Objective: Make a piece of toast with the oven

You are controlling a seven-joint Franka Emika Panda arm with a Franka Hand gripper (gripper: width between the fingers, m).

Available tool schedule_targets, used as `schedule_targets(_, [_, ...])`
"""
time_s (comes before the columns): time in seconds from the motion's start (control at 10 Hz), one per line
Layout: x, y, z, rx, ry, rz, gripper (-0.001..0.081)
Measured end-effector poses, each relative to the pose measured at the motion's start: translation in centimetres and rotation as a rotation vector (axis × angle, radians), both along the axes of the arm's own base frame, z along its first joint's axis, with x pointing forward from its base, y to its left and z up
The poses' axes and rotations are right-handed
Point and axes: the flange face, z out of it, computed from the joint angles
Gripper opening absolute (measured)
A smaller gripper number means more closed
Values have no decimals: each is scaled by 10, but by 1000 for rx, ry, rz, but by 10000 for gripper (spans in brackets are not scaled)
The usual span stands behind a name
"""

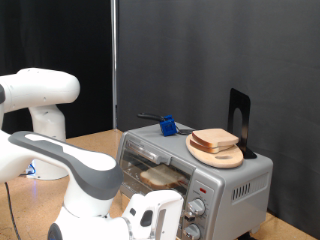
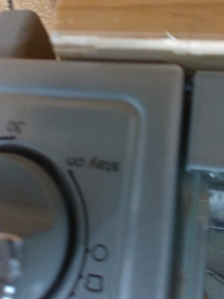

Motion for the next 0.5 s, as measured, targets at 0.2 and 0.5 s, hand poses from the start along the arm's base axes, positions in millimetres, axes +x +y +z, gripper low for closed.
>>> schedule_targets(0.2, [-3, 3, -1, 9, 11, 3, 682])
schedule_targets(0.5, [-2, 3, -1, 17, 8, -16, 682])
